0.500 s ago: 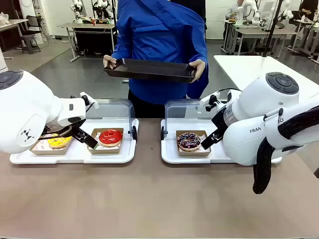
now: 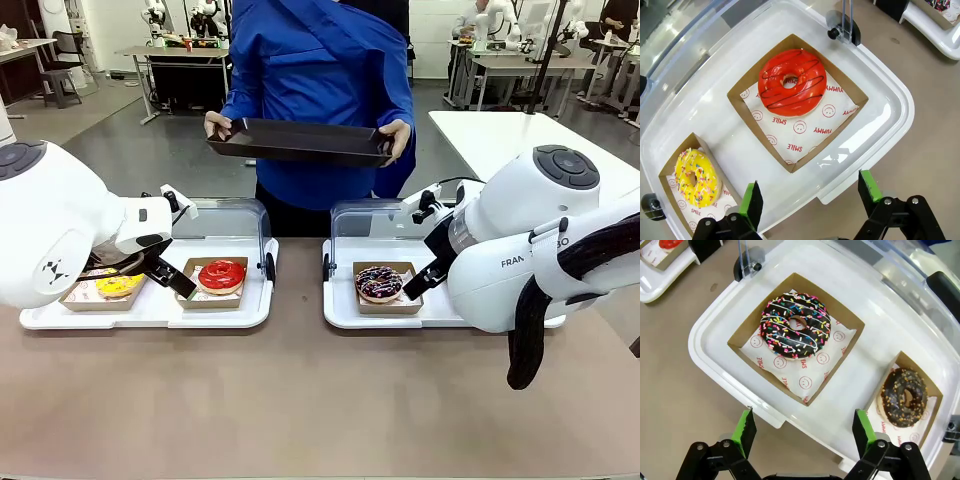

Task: Provide the desired donut to the person.
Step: Pick up and lift the Paper togo box containing the Donut pointed at by the person.

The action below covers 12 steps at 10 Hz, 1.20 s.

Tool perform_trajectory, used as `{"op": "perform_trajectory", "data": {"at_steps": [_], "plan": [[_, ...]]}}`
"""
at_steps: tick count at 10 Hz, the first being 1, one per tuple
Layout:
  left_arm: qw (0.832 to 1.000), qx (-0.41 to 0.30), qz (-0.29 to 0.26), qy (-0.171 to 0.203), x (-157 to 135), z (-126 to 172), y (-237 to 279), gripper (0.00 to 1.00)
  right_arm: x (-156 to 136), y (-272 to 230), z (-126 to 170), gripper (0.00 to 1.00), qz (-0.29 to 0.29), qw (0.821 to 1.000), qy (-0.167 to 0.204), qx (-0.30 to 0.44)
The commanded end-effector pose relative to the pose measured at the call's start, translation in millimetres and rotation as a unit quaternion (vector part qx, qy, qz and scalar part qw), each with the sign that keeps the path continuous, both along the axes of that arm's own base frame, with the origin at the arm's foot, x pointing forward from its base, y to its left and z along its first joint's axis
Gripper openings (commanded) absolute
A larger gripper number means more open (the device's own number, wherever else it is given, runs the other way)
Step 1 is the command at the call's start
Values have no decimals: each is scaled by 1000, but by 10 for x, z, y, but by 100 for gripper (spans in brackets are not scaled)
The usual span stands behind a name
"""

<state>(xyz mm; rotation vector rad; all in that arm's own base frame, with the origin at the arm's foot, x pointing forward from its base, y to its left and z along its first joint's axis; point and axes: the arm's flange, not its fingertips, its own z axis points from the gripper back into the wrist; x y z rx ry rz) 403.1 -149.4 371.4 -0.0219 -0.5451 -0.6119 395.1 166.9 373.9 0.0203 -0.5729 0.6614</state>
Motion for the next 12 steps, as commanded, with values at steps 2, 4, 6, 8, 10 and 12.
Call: {"op": "perform_trajectory", "data": {"at_steps": [2, 4, 6, 8, 10, 12], "plan": [[1000, 0, 0, 0, 0, 0, 0, 100, 0, -1, 0, 100, 0, 1000, 0, 0], [1000, 0, 0, 0, 0, 0, 0, 100, 0, 0, 0, 100, 0, 1000, 0, 0], [999, 13, -29, 6, -356, 436, 216, 100, -304, -343, 732, 100, 46, 999, -5, 15], [995, -48, -74, 52, -906, 814, 627, 100, -728, -858, 1381, 100, 119, 992, 8, 39], [990, -98, -98, 31, -1369, 1059, 933, 100, -967, -1190, 1660, 100, 198, 978, 1, 67], [982, -130, -140, -4, -1668, 1191, 1129, 100, -947, -1565, 1801, 100, 255, 960, -11, 113]]}}
